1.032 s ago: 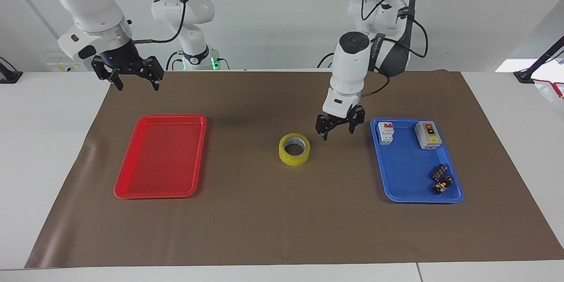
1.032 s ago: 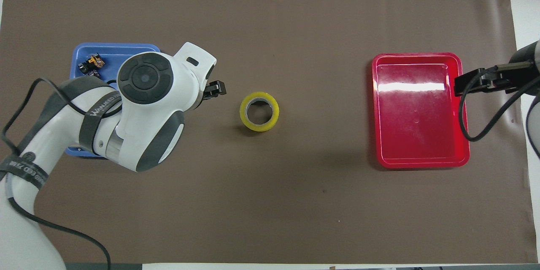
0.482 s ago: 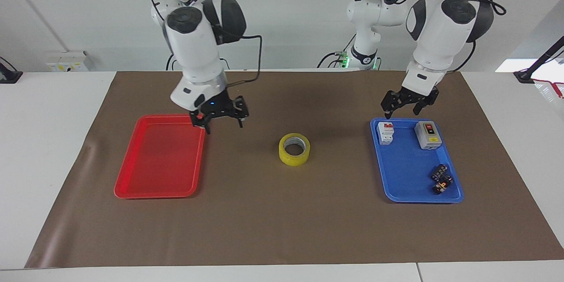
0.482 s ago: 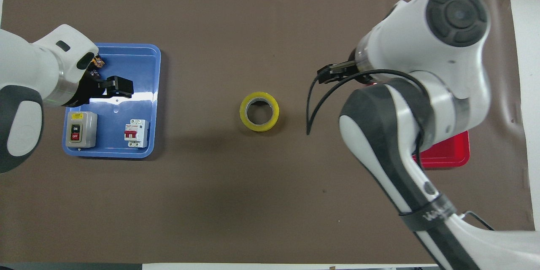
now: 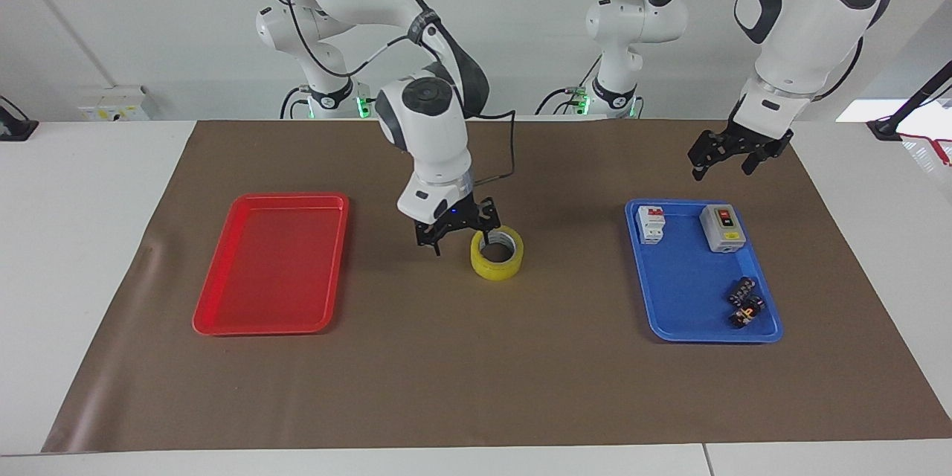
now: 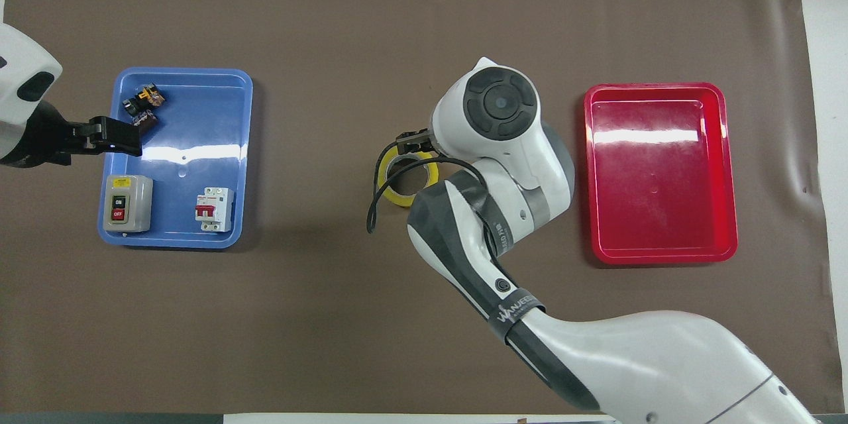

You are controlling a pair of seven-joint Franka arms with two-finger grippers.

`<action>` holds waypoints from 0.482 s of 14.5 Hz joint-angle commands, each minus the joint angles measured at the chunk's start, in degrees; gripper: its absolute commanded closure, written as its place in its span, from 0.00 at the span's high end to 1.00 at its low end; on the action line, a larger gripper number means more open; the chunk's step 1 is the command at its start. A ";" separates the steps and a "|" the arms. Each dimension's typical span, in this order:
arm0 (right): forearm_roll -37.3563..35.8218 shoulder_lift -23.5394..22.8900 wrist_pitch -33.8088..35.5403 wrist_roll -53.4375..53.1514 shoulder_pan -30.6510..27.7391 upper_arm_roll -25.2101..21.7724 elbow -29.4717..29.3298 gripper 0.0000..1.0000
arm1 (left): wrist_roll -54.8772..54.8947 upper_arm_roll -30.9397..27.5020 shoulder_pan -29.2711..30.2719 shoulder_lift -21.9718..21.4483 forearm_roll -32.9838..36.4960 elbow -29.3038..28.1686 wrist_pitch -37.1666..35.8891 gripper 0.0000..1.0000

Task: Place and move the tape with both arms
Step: 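Grasp the yellow tape with the right gripper while the left gripper retracts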

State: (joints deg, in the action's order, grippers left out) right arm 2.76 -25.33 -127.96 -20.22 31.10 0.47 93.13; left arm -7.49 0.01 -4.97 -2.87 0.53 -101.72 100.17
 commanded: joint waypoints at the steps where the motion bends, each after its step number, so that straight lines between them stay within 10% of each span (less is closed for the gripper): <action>1: -0.30 -3.31 -1.94 2.19 1.06 -0.12 -0.84 1.00 | 2.99 0.16 2.15 0.58 -2.55 2.06 -2.70 1.00; 7: -0.30 -4.12 -5.90 10.46 1.68 -0.12 4.61 1.00 | 4.67 0.08 3.82 0.06 -2.64 1.70 -3.76 1.00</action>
State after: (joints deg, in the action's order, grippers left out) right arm 2.66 -30.11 -132.57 -11.37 32.77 0.31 96.27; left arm -4.55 -0.02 -2.32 -2.86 -0.51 -100.83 97.95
